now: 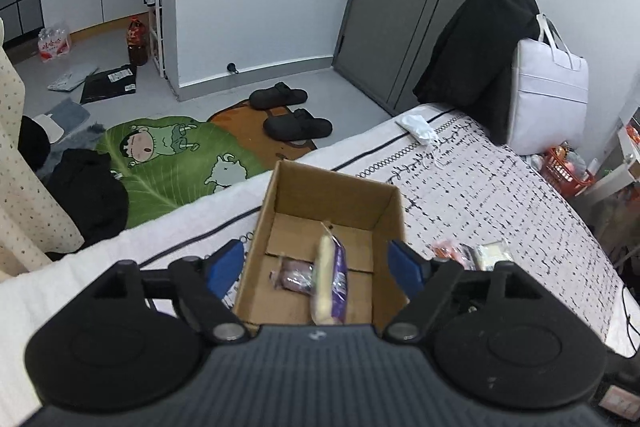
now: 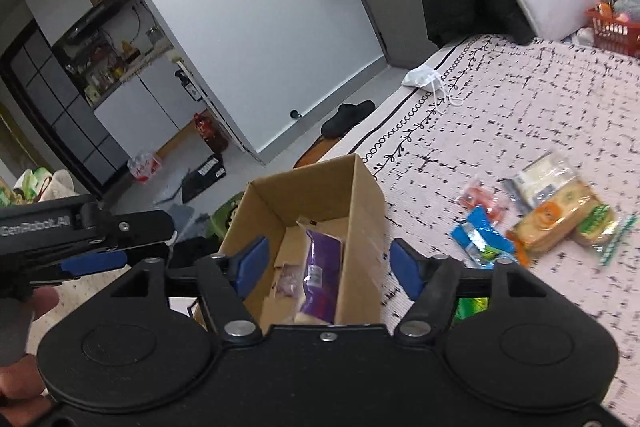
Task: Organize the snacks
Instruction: 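Lift both tools out of the box and move back to the snack pile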
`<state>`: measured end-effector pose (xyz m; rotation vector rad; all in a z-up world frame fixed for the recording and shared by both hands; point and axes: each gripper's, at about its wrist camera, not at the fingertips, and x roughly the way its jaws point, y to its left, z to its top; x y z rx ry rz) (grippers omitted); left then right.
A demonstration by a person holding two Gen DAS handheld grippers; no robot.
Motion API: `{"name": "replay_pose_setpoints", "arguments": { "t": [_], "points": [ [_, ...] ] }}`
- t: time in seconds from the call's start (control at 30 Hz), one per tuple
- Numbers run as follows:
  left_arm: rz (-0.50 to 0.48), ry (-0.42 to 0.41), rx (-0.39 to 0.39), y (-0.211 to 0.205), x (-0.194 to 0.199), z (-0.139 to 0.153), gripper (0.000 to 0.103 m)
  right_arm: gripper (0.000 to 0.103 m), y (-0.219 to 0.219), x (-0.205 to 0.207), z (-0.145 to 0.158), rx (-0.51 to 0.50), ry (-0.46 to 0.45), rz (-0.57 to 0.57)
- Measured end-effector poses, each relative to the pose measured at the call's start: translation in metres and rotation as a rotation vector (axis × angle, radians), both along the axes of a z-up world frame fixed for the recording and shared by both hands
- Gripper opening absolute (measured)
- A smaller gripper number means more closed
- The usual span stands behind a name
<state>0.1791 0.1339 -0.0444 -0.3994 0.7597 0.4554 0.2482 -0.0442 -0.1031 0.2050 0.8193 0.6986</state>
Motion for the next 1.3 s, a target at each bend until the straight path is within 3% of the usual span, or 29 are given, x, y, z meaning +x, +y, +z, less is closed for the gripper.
{"name": "replay_pose_setpoints", "arguments": {
  "t": [0.07,0.1,0.17,0.3,0.83,1.1,1.3],
  "points": [
    [-0.01,-0.006,0.003,-0.006,-0.004,0.003,0.08,0.073,-0.007,-0.005,0.009,-0.013,-0.016,0.003],
    [-0.012,-0.012,0.004,-0.009,-0.006,0.005,0.082,0.079,-0.013,-0.008,0.015,-0.014,-0.03,0.003],
    [-0.008,-0.029,0.007,-0.015,-0.01,0.008,0.096,0.089,-0.025,-0.013,0.025,-0.015,-0.058,-0.005],
    [-0.025,-0.043,0.018,-0.029,-0.016,0.015,0.103,0.1,-0.053,-0.016,0.044,0.015,-0.091,-0.027],
    [-0.076,-0.072,0.01,-0.084,-0.018,0.024,0.103,0.103,-0.144,-0.002,0.067,0.029,-0.149,-0.077],
    [-0.067,-0.08,-0.067,-0.108,-0.011,0.008,0.103,0.103,-0.175,-0.001,0.064,0.012,-0.168,-0.095],
    [-0.068,-0.079,-0.051,-0.127,-0.005,-0.001,0.103,0.103,-0.185,0.007,0.057,-0.015,-0.162,-0.114]
  ]
}}
